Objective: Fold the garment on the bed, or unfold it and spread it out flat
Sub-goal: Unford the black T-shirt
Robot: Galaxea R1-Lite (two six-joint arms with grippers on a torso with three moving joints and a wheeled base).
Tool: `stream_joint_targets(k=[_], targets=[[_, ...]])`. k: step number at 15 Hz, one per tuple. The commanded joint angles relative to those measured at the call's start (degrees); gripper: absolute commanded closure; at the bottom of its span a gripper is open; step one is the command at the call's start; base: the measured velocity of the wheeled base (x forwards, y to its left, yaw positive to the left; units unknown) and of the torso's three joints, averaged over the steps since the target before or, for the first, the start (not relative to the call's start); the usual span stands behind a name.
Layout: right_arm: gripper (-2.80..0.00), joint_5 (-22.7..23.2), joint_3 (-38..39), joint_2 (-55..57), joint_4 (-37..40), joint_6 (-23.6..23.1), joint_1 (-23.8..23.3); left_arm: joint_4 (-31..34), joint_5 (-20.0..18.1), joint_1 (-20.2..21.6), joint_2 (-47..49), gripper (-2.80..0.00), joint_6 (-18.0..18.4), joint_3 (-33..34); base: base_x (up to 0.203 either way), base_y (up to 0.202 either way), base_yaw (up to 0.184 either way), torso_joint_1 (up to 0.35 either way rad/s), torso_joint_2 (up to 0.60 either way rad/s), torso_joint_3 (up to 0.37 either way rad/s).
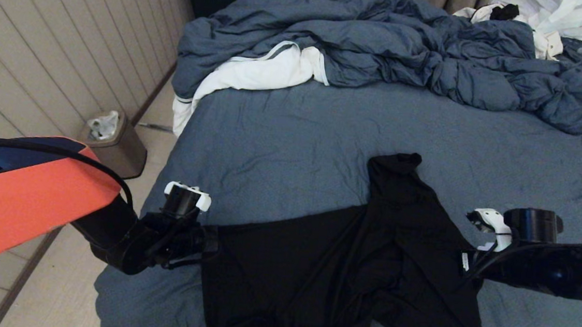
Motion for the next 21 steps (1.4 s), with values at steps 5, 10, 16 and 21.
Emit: stream_joint_targets(k=[5, 10, 16, 21], targets=[[0.0, -0.09, -12.24, -3.7, 1.88, 8.36, -0.67, -1.21, 0.12, 0.0, 0.18, 0.0, 0.02, -0.05, 0.0, 0.0, 0.0, 0.0, 0.0, 0.0], [0.0, -0.97, -31.2, 6.56, 11.14, 10.42, 1.07, -1.38, 0.12, -0.09, -0.44, 0.0, -0.15, 0.3, 0.0, 0.0, 0.0, 0.0, 0.0, 0.0], [-2.8, -1.46, -34.92, 11.52, 11.49, 10.43, 3.4, -1.38, 0.21, -0.27, -0.44, 0.0, -0.23, 0.21, 0.0, 0.0, 0.0, 0.0, 0.0, 0.0], [-2.8, -1.55, -35.92, 13.46, 11.36, 10.38, 3.44, -1.38, 0.21, -0.28, -0.34, 0.0, -0.23, 0.13, 0.0, 0.0, 0.0, 0.0, 0.0, 0.0]])
